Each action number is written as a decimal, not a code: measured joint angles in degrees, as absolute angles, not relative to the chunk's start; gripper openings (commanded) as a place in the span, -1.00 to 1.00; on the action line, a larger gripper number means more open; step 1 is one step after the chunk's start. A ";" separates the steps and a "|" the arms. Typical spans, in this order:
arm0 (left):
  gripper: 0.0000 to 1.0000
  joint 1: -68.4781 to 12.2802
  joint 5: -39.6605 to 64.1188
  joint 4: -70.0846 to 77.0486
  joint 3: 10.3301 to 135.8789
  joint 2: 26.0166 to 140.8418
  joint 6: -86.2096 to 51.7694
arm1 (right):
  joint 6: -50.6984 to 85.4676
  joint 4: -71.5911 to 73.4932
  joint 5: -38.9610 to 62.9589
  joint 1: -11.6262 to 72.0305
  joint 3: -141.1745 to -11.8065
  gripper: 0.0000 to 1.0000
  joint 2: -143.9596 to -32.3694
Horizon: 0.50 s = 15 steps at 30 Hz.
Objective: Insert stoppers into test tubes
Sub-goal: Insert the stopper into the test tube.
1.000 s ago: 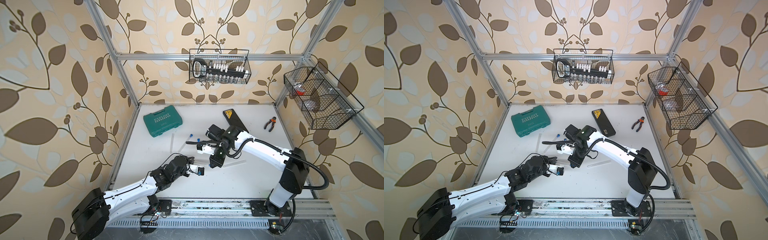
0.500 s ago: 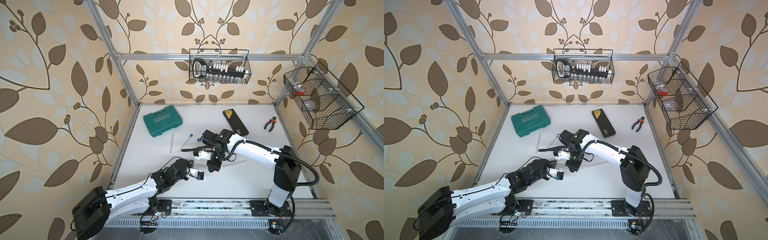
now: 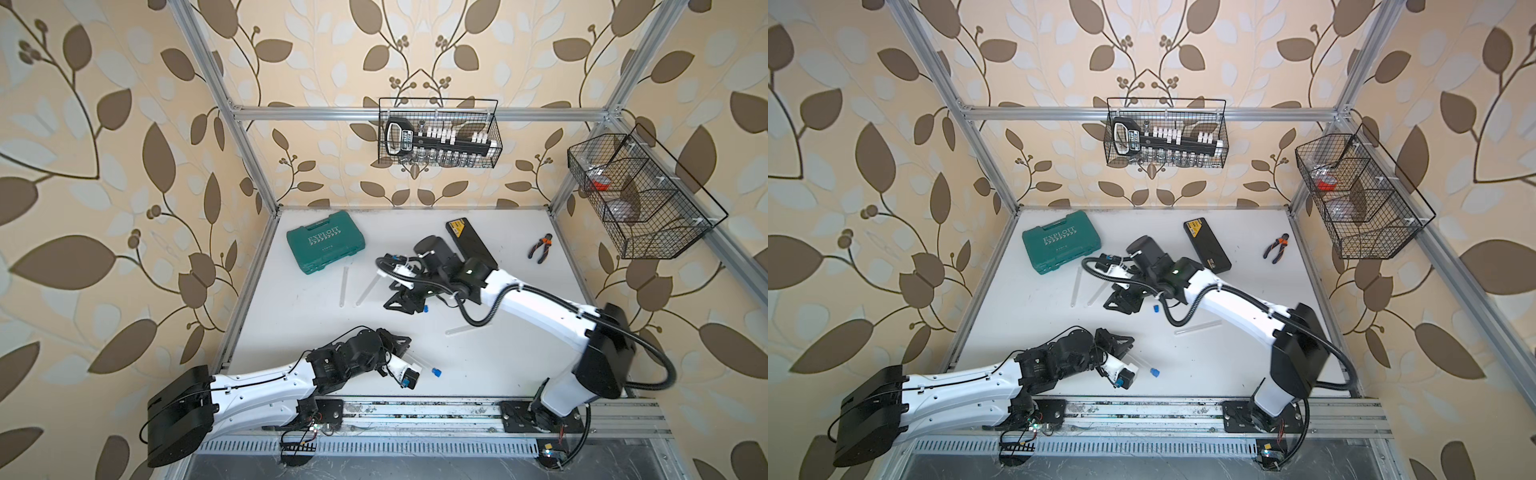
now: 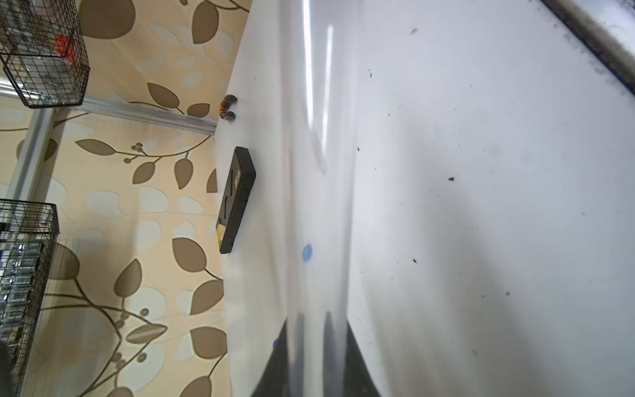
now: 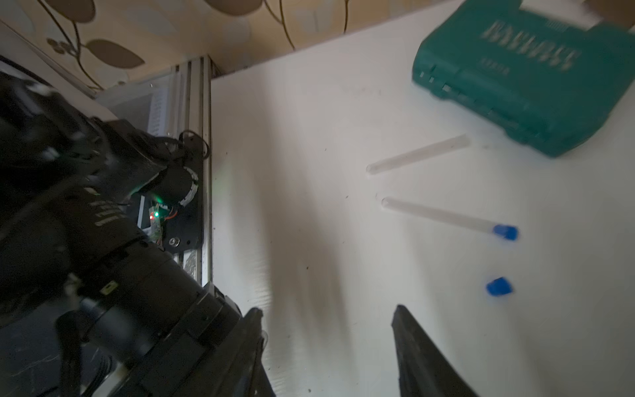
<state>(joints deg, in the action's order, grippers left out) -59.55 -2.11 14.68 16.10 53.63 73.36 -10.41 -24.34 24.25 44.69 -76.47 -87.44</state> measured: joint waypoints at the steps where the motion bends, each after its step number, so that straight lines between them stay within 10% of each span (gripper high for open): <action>1: -1.00 -59.53 -1.89 14.94 16.10 53.67 73.30 | -9.28 -22.90 24.03 42.83 -74.81 0.26 -83.50; 15: -1.00 -52.60 6.11 29.91 23.83 58.65 28.49 | 37.89 -18.72 33.32 19.57 -60.29 0.26 -59.33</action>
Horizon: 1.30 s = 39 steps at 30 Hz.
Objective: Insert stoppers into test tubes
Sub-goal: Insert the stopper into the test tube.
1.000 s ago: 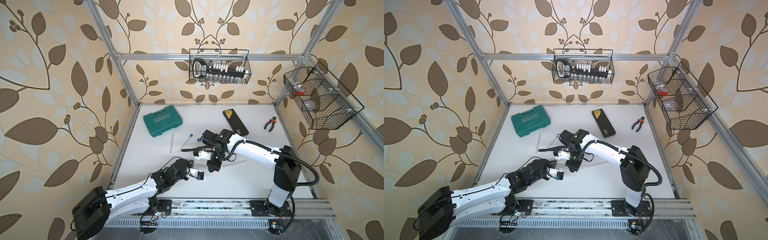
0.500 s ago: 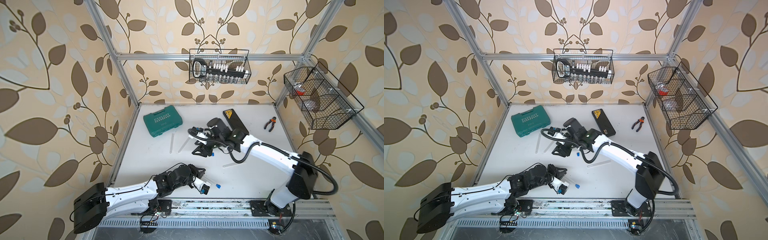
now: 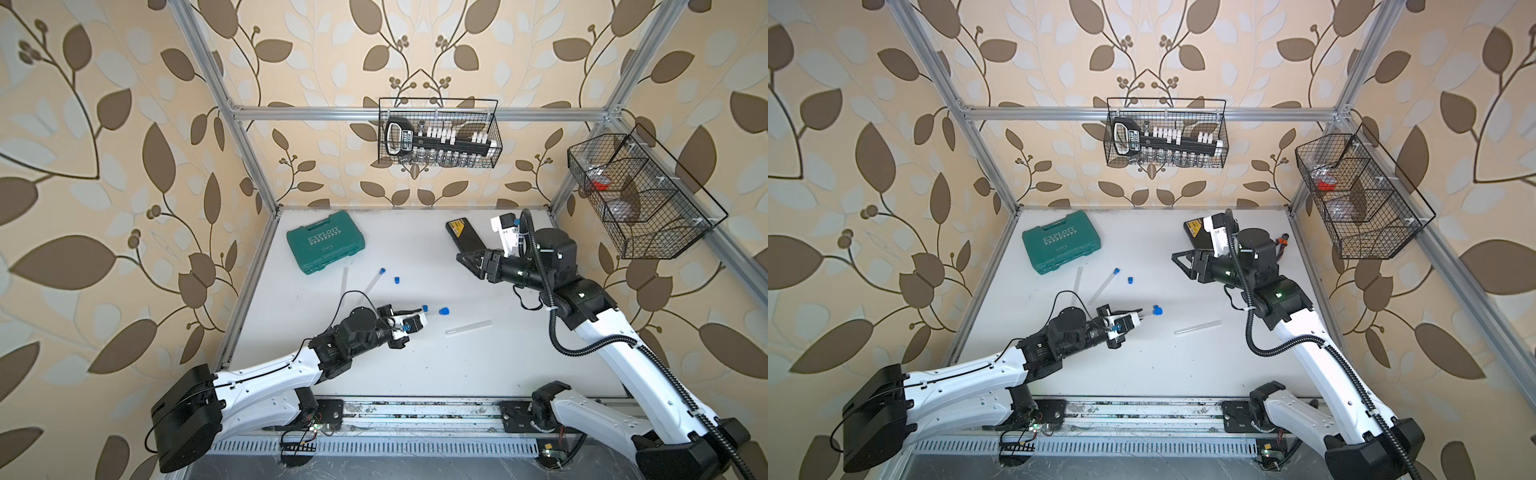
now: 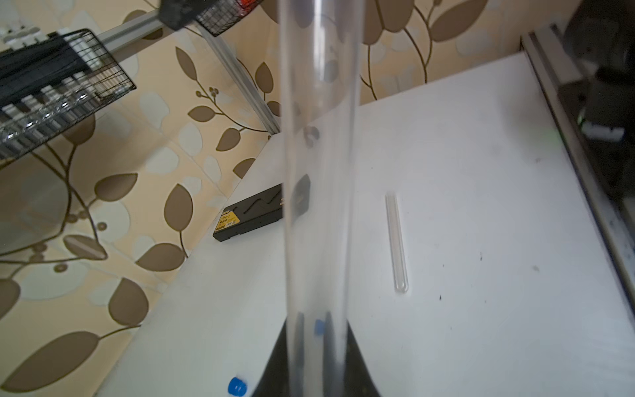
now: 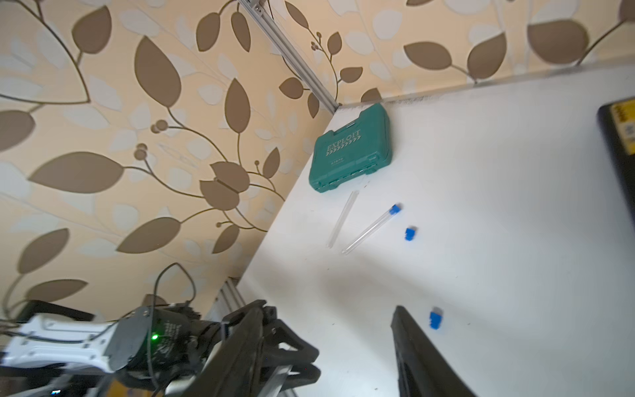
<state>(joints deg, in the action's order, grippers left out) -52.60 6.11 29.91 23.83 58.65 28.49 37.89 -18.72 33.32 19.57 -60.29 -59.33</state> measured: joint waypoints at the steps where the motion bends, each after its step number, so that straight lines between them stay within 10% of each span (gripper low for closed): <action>1: -1.00 -52.47 6.31 31.97 23.83 59.51 24.53 | 41.87 -17.78 36.10 19.38 -59.44 0.29 -59.44; 12: -1.00 -52.42 7.70 42.28 25.71 64.79 4.89 | 64.31 -6.50 52.82 19.73 -55.81 0.39 -59.44; 39: -1.00 -52.42 10.50 42.46 27.51 65.10 3.20 | 66.94 -5.50 54.61 24.01 -55.81 0.29 -62.06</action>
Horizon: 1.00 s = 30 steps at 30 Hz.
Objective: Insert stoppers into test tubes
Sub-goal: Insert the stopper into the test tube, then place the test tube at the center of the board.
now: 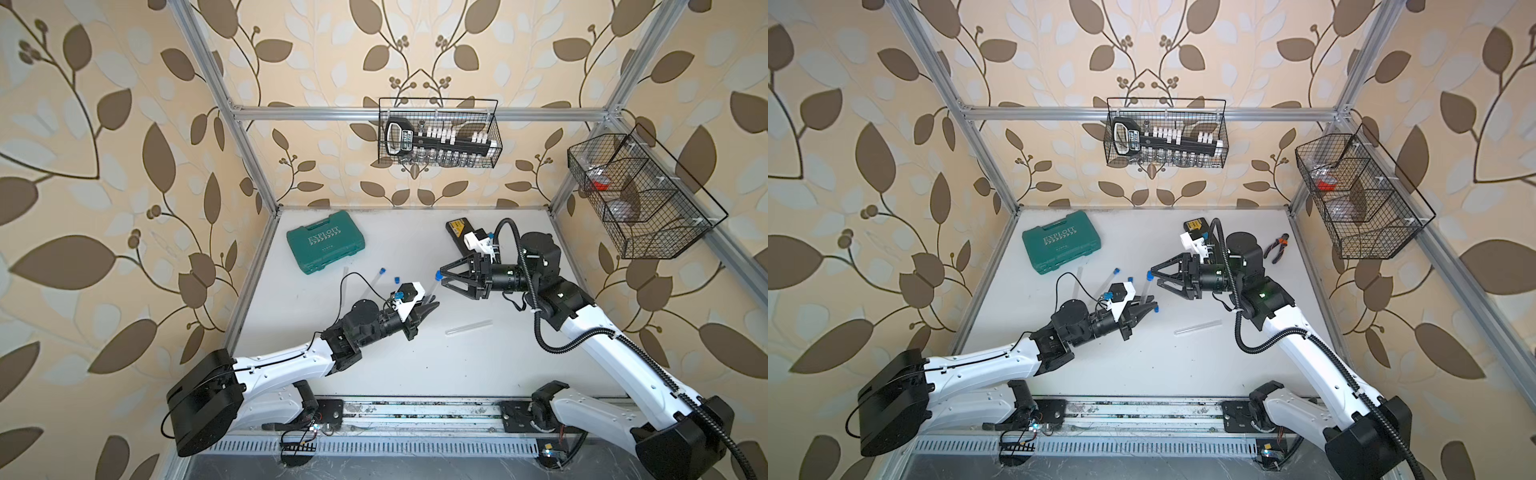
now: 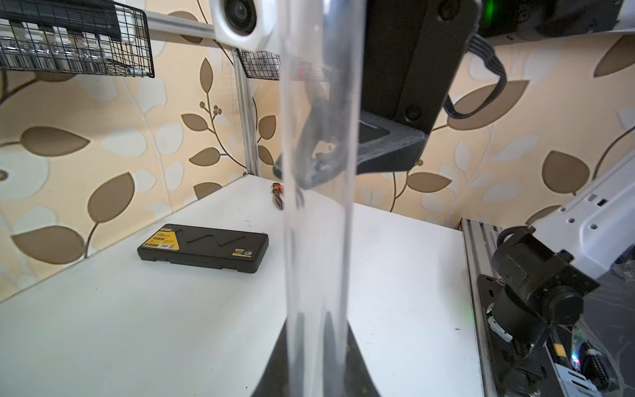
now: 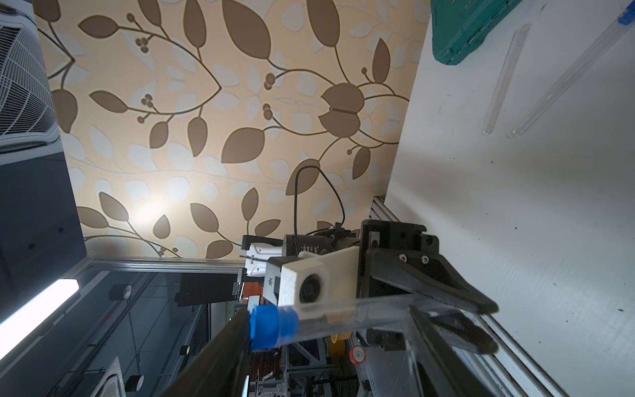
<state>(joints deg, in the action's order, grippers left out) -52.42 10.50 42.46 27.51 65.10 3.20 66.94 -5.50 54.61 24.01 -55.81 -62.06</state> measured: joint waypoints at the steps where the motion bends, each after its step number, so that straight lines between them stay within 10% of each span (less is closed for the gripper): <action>1: -1.00 -52.42 10.48 42.13 27.51 65.10 3.27 | 66.61 -5.93 54.50 23.99 -55.81 0.27 -62.06; 13: -1.00 -52.40 9.80 36.91 27.68 64.71 4.78 | 65.49 -6.28 54.59 23.64 -53.76 0.38 -62.28; 30: -1.00 -49.32 -3.62 -6.48 38.17 64.23 8.43 | 44.73 -22.20 47.90 7.31 -57.82 0.42 -58.15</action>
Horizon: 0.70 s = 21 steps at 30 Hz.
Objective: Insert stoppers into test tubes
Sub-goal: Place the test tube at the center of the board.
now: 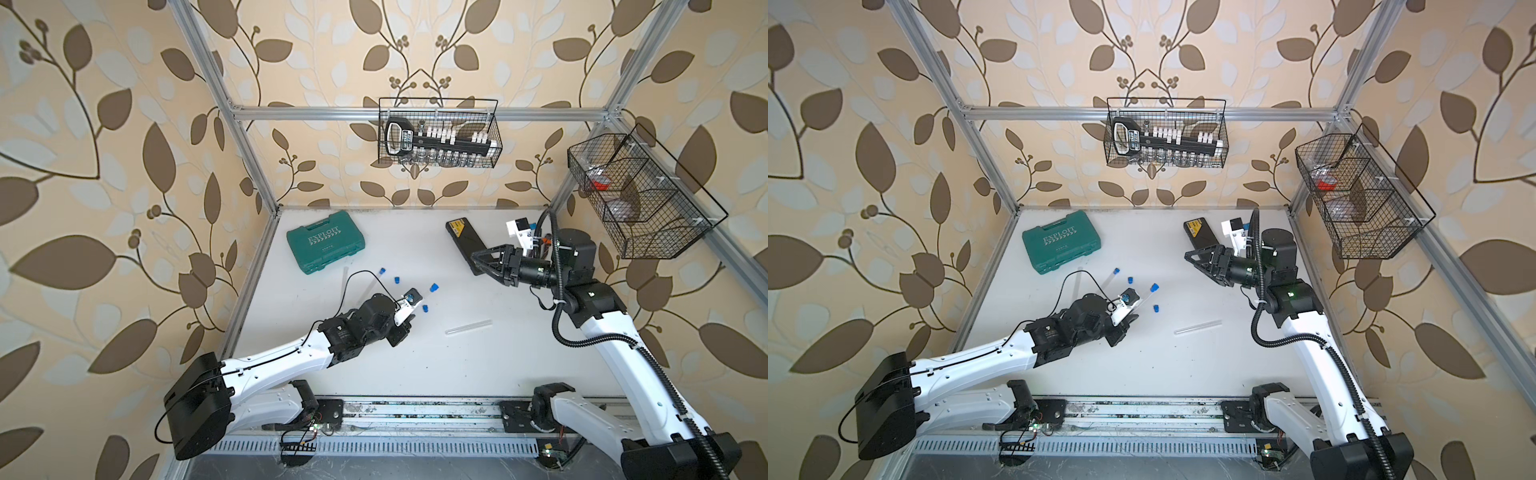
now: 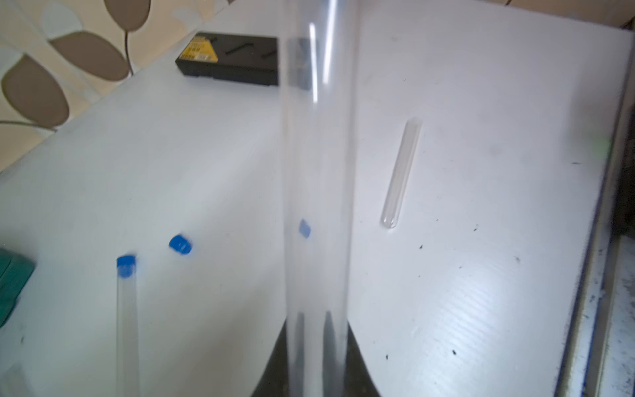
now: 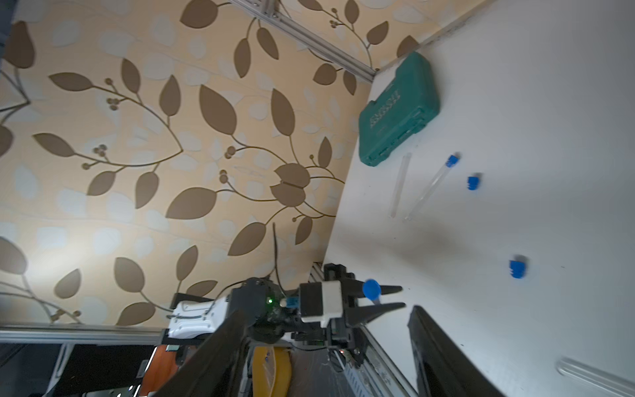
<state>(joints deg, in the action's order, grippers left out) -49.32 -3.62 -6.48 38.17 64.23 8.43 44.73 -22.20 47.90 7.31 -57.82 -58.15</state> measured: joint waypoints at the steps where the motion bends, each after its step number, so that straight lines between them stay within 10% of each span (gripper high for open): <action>1: -1.00 -48.14 -4.40 -8.84 39.40 64.38 7.84 | 43.22 -24.16 46.33 7.20 -57.74 0.42 -58.15; 21: -1.00 -35.48 -9.04 -31.68 55.37 84.99 -0.25 | 34.24 -32.88 39.16 7.05 -55.90 0.41 -55.22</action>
